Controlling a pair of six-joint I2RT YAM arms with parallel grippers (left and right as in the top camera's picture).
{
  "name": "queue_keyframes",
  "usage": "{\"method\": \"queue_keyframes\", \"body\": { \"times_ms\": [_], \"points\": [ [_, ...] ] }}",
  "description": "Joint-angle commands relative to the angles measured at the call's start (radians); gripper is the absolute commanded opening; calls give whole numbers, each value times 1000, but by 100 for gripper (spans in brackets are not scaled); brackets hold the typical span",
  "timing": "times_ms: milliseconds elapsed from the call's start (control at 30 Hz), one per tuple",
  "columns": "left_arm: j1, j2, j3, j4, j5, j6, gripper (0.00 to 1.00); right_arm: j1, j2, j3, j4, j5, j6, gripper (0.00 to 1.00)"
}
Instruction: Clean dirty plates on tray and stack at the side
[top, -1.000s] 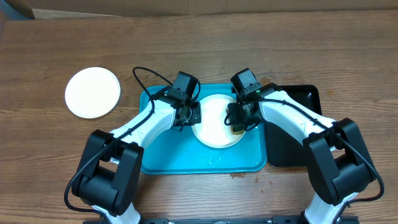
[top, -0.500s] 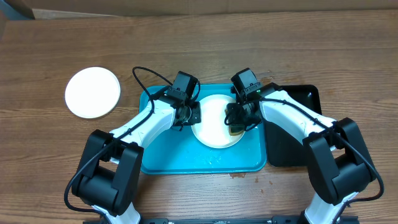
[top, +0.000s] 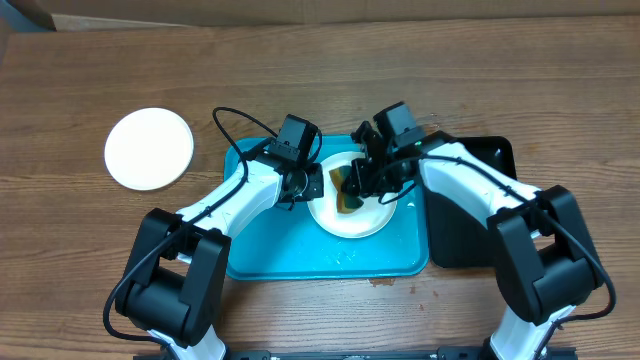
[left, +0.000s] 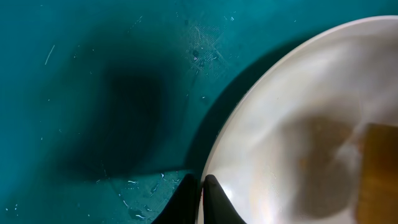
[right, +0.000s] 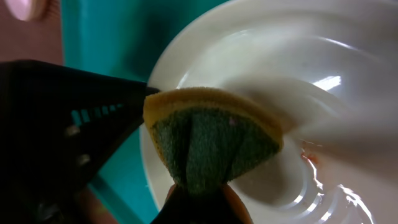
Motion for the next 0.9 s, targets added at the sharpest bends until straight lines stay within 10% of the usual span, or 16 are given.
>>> {"method": "queue_keyframes", "body": {
  "times_ms": [0,467,867],
  "points": [
    [0,-16,-12,4,1,-10,7,-74,-17,105,-61,-127,-7,4],
    [0,-16,-12,5,2,-11,8,-420,-65,186,-458,-13,-140,4],
    [0,-16,-12,5,5,-11,8,-203,-64,166,-362,-26,-118,4]
  ]
}}
